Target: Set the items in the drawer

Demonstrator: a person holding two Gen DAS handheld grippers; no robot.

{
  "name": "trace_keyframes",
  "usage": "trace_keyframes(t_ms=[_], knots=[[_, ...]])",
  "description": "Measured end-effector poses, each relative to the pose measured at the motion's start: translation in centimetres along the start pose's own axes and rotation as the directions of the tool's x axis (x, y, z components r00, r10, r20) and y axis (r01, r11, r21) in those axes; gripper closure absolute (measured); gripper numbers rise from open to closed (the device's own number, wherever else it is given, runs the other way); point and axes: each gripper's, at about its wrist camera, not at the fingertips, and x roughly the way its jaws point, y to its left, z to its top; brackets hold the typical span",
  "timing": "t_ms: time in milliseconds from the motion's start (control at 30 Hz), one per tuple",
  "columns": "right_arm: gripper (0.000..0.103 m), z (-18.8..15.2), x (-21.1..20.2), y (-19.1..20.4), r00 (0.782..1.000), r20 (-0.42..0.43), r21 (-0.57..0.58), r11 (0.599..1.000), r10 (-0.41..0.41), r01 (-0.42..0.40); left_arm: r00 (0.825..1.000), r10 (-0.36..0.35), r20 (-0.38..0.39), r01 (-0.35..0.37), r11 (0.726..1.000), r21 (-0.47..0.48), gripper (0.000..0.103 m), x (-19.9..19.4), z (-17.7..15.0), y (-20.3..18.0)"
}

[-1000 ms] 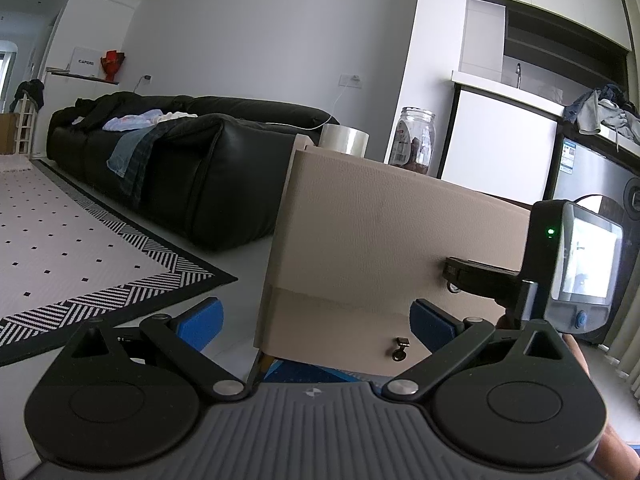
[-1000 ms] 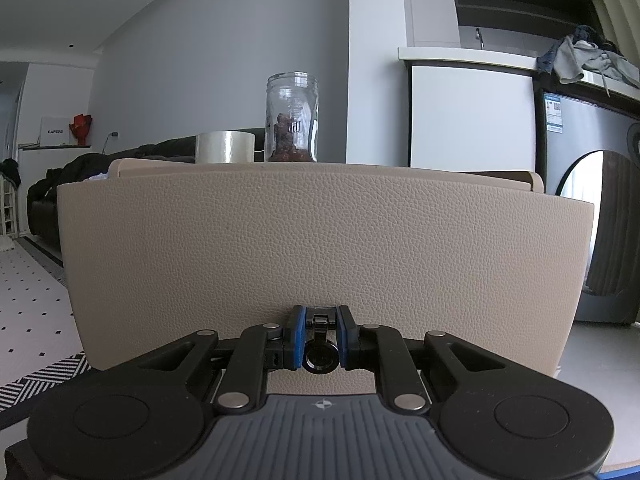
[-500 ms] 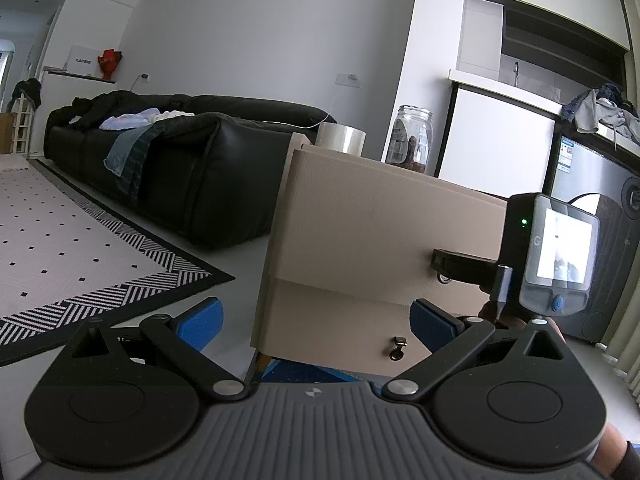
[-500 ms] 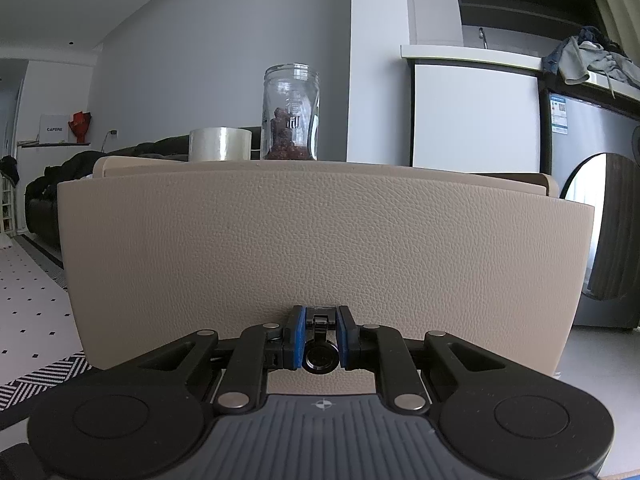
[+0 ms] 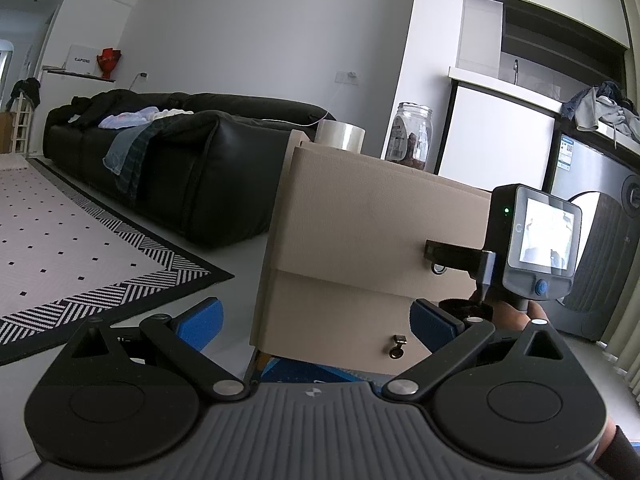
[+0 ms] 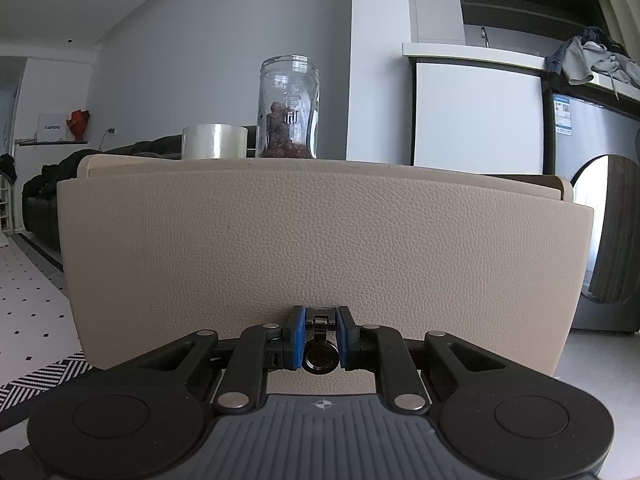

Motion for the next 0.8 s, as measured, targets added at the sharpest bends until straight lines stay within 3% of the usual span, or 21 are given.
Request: trace_keyframes(t_ms=[800], knots=[[0.085,1.1,1.6,-0.1,1.0,-0.018,0.004,1.0,0.003,-0.003,1.0,0.001,-0.005,-0.001,1.0,0.001,0.001,-0.2,-0.7,-0.2]])
